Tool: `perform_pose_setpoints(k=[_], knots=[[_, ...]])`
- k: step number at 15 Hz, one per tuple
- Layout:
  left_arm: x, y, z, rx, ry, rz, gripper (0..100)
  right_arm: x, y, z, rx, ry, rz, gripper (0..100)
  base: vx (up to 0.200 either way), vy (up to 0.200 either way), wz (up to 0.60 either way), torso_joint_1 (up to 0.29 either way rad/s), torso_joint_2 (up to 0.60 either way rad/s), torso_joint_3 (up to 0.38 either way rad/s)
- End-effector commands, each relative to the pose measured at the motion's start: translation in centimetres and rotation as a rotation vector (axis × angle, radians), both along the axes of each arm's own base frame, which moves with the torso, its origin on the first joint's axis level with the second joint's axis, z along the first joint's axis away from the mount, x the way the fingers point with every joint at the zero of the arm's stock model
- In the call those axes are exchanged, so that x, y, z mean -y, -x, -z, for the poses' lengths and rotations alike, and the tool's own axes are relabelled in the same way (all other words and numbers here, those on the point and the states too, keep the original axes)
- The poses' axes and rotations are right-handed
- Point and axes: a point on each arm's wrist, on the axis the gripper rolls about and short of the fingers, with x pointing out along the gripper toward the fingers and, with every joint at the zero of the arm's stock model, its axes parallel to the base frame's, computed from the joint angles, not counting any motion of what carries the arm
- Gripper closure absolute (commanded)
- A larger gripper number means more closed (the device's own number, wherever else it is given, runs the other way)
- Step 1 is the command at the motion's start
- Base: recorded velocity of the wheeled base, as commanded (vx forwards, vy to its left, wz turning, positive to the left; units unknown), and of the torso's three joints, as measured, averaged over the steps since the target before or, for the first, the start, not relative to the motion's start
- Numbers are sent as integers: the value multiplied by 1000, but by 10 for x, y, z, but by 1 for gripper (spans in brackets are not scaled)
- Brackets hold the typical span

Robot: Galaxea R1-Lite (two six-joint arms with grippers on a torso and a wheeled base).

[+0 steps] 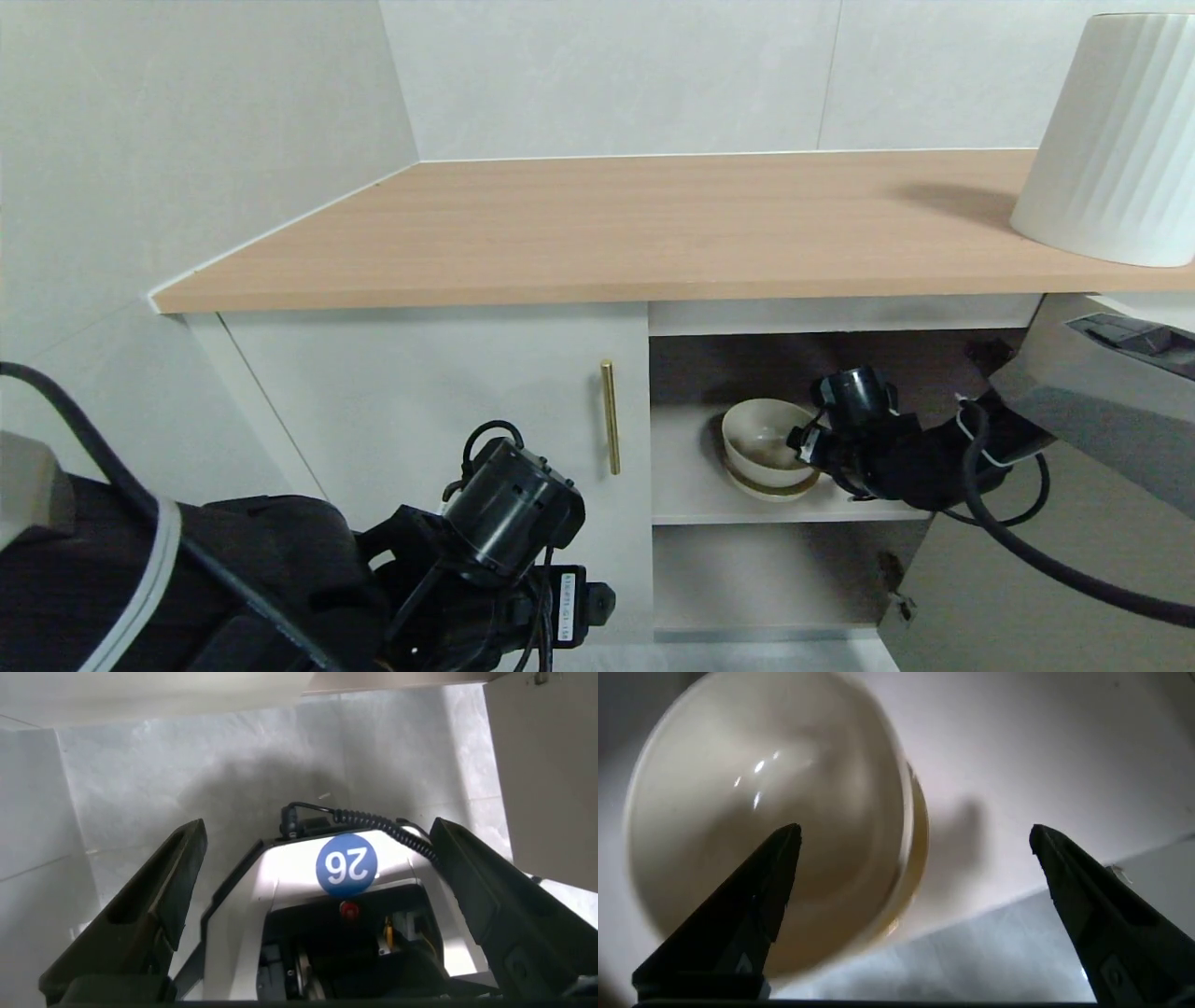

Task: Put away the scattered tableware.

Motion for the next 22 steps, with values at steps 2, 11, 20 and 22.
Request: perform_pose_setpoints(k=[2, 11, 20, 22], knots=[[-18, 3, -31, 60, 28, -17, 0, -1, 34, -34, 8, 22, -134, 0, 0, 0, 0, 0, 0, 0], [-85, 36, -97, 216, 64, -73, 0, 29, 196, -149, -107, 52, -611, 0, 0, 0, 0, 0, 0, 0], [-88, 40, -88, 200, 31, -58, 0, 40, 225, -156, -190, 66, -641, 0, 0, 0, 0, 0, 0, 0], [-87, 39, -86, 192, 26, -56, 0, 39, 224, -154, -200, 69, -639, 0, -100, 0, 0, 4, 4, -1]])
